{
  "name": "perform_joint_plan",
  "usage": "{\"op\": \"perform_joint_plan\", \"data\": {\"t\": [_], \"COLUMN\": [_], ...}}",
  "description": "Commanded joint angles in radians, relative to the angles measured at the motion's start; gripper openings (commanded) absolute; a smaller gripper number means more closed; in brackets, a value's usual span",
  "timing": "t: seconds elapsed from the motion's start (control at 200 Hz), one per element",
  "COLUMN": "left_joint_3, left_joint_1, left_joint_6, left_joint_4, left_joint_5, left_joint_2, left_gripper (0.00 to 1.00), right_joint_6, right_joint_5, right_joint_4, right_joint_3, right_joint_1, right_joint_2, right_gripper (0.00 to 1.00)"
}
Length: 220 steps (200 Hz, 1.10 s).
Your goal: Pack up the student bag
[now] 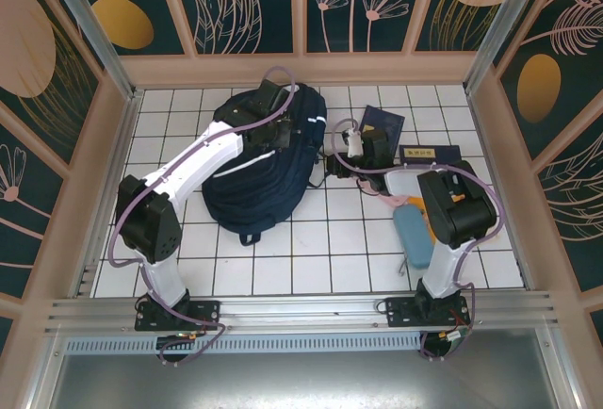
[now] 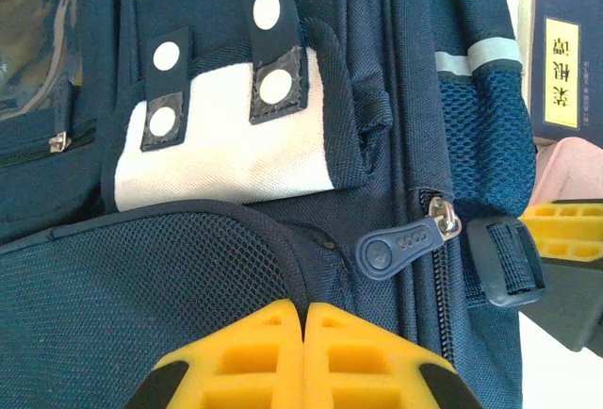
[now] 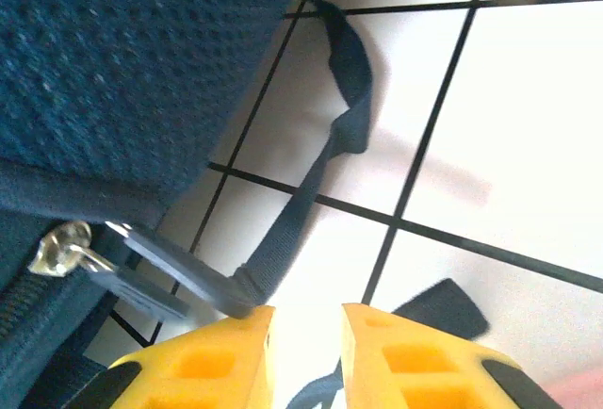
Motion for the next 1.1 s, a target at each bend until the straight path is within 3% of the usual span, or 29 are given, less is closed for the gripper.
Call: {"op": "perform_joint_plan", "data": {"t": [0.0,0.335,0.41,0.591,0.716,0.901,1.096], "left_joint_3": [0.046,0.061,0.066,0.07,0.072,0.074,0.079], "left_joint_1": [0.012,0.014,0.012,0.012,0.013,0.013,0.013], "left_joint_6": [0.045,0.06,0.06,0.057,0.055,0.052,0.048], "left_joint_4": [0.056,0.051,0.05,0.044,0.042,0.042,0.045], "left_joint_5": [-0.044,-0.017,-0.009,-0.004,0.002,0.004,0.022], "left_joint_2": [-0.066,-0.062,-0.061,-0.06,-0.063,-0.066,-0.059], "left_gripper": [0.0,0.0,0.0,0.0,0.0,0.0,0.0], "right_joint_6": [0.014,0.111,0.14,0.187,0.204,0.32,0.464], "right_joint_5": [-0.006,-0.38,-0.417,-0.378,-0.355,-0.321,-0.363], "right_joint_4": [0.111,0.229,0.255,0.283,0.297,0.465,0.621], "right_joint_3": [-0.042,-0.109,-0.093,-0.045,-0.01,-0.033,-0.009], "right_joint_1": [-0.001,0.004,0.005,0.001,0.001,-0.015,-0.014], "right_joint_2": [-0.068,-0.083,-0.053,0.013,0.065,0.11,0.173], "right_gripper": [0.27,0.31,0.25,0.31,0.31,0.36,0.43]}}
